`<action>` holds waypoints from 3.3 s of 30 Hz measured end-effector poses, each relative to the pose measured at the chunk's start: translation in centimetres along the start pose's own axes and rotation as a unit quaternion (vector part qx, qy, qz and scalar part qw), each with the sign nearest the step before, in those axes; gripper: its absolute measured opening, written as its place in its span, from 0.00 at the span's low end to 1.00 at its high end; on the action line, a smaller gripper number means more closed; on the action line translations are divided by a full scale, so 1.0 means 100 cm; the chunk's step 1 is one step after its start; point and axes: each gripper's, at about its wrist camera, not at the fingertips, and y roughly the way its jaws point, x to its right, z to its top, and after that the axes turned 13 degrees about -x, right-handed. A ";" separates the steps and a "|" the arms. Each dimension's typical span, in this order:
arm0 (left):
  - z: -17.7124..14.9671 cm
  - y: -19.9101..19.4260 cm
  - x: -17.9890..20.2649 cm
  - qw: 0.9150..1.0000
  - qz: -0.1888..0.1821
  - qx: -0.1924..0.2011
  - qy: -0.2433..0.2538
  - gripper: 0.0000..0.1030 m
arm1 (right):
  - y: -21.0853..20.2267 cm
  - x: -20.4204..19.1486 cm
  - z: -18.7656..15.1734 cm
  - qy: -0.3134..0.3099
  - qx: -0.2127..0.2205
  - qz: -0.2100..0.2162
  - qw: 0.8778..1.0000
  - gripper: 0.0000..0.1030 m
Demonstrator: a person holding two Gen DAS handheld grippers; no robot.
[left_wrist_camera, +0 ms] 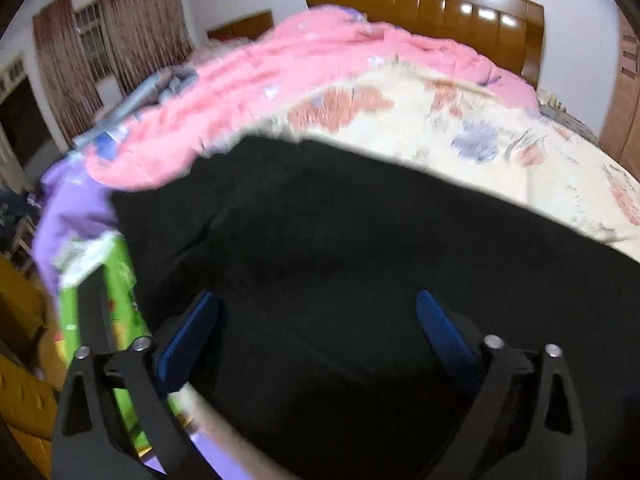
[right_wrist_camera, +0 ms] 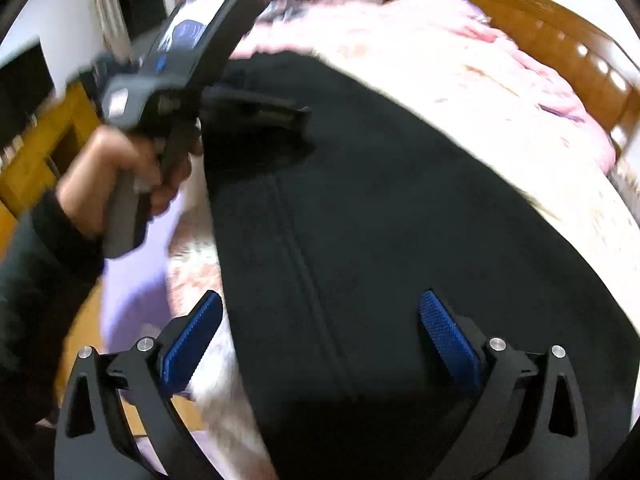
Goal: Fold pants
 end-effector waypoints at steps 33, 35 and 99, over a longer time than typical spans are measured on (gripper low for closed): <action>-0.081 -0.027 0.177 0.964 -0.176 -0.002 0.200 0.99 | -0.089 0.209 -0.249 0.322 0.007 -0.181 0.929 0.96; -0.082 -0.027 0.177 0.965 -0.173 -0.001 0.199 0.99 | -0.089 0.206 -0.248 0.319 0.006 -0.184 0.930 0.96; 0.009 0.003 0.192 0.945 -0.240 -0.021 0.220 0.98 | 0.006 0.156 -0.056 0.127 -0.029 -0.073 0.989 0.96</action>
